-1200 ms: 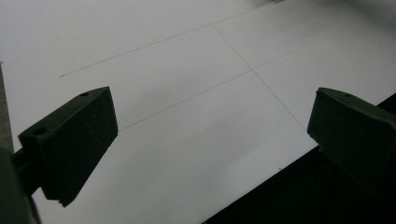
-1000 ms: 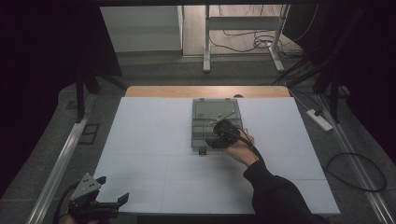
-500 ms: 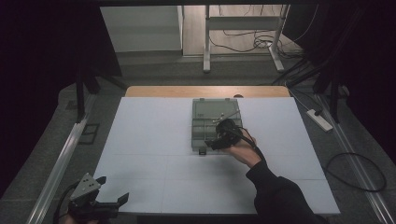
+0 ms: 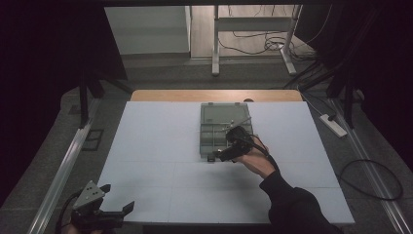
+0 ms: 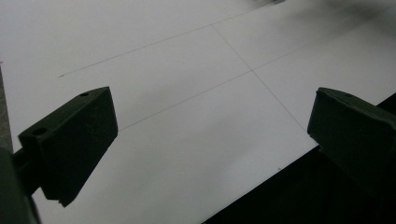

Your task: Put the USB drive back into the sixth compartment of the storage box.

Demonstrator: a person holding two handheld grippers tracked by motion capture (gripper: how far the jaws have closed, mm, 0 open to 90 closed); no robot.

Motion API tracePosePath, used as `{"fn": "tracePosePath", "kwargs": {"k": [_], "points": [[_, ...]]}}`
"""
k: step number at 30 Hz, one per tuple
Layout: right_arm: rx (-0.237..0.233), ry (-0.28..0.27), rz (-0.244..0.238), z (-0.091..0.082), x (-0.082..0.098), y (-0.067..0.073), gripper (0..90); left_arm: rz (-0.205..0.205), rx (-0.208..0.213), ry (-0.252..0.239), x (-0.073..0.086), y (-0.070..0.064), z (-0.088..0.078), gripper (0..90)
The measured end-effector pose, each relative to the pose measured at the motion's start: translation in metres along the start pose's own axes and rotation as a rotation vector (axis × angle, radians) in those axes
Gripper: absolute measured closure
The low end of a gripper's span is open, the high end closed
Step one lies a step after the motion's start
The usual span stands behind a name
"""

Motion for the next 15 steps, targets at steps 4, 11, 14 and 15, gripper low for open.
{"fn": "tracePosePath", "kwargs": {"k": [4,11,14,15], "points": [[-0.007,0.008,0.003,0.000,0.002,0.002,10.9,-0.001,0.001,0.000,0.000,0.000,0.000,1.7],[-0.036,-0.003,-0.005,-0.007,0.007,0.007,7.0,0.001,-0.001,0.001,0.000,0.000,0.000,1.7],[-0.038,-0.008,-0.002,-0.010,0.009,0.008,6.1,-0.001,-0.002,0.001,0.000,0.000,0.000,1.7],[-0.040,-0.009,0.000,-0.010,0.010,0.008,5.8,-0.001,-0.002,0.000,0.000,0.000,0.000,1.7]]}}
Point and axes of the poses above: each handheld gripper's, and its own axes: z roughly forward along the jaws, x roughly out of its underside, y roughly to its left, the point moved 8 cm from there along z, roughly forward along the jaws, and after that the axes turned 10 degrees about -x, right-handed, at the moved point
